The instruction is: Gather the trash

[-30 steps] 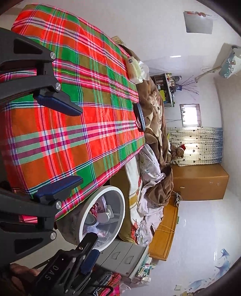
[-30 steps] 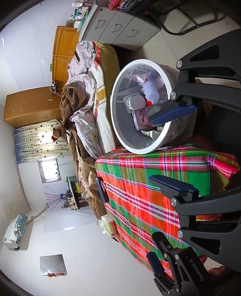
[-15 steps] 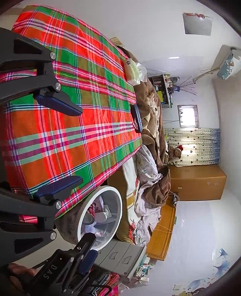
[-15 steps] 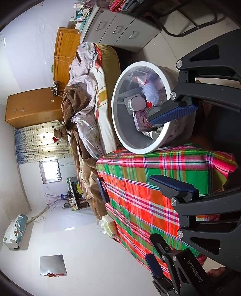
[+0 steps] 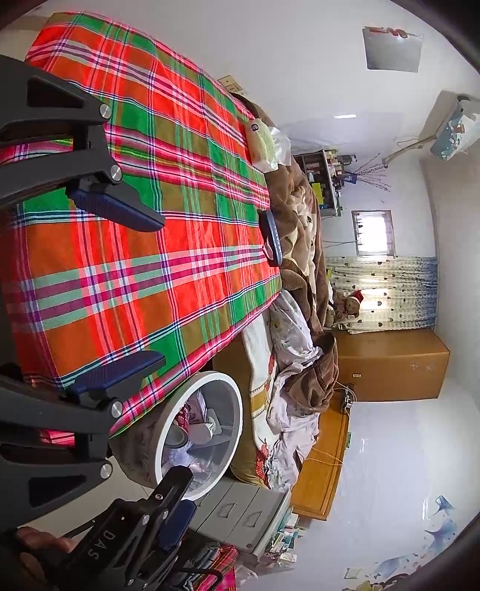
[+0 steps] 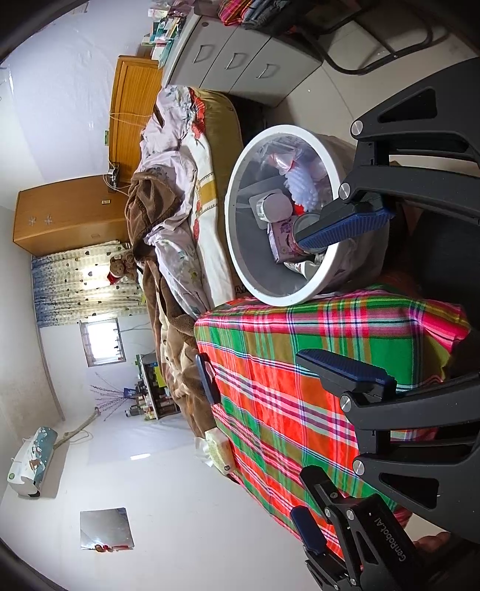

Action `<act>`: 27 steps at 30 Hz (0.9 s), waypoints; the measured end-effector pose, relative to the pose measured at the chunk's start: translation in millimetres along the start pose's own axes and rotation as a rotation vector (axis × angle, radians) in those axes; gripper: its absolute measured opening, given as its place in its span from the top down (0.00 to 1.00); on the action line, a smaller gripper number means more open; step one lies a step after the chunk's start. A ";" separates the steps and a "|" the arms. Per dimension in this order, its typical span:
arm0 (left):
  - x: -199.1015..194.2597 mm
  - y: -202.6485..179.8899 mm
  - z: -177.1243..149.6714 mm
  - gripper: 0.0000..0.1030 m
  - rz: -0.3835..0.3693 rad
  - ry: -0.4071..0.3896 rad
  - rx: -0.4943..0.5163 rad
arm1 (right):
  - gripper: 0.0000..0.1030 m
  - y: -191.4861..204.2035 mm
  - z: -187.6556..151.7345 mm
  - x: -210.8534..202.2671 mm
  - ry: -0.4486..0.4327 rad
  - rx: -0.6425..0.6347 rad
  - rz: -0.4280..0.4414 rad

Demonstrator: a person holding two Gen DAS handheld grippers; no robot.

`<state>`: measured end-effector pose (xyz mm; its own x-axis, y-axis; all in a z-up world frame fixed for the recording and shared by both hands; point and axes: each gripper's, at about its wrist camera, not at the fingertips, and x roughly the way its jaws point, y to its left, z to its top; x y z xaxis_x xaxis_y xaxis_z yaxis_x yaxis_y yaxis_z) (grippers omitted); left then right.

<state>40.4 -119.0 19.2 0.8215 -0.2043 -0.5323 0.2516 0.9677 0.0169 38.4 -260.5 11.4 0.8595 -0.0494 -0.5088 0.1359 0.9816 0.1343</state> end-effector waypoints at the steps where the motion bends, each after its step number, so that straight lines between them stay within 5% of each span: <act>1: -0.5 0.0 -0.2 0.35 -0.001 0.000 -0.001 | 0.43 -0.2 -0.2 0.4 0.001 0.000 -0.001; 27: -5.0 0.3 -1.5 0.35 -0.001 -0.007 -0.004 | 0.43 1.5 -1.0 -3.4 -0.007 -0.002 0.005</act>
<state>35.6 -117.6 20.6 0.8247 -0.2060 -0.5267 0.2504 0.9680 0.0136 35.2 -258.7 12.4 0.8637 -0.0459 -0.5019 0.1307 0.9822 0.1352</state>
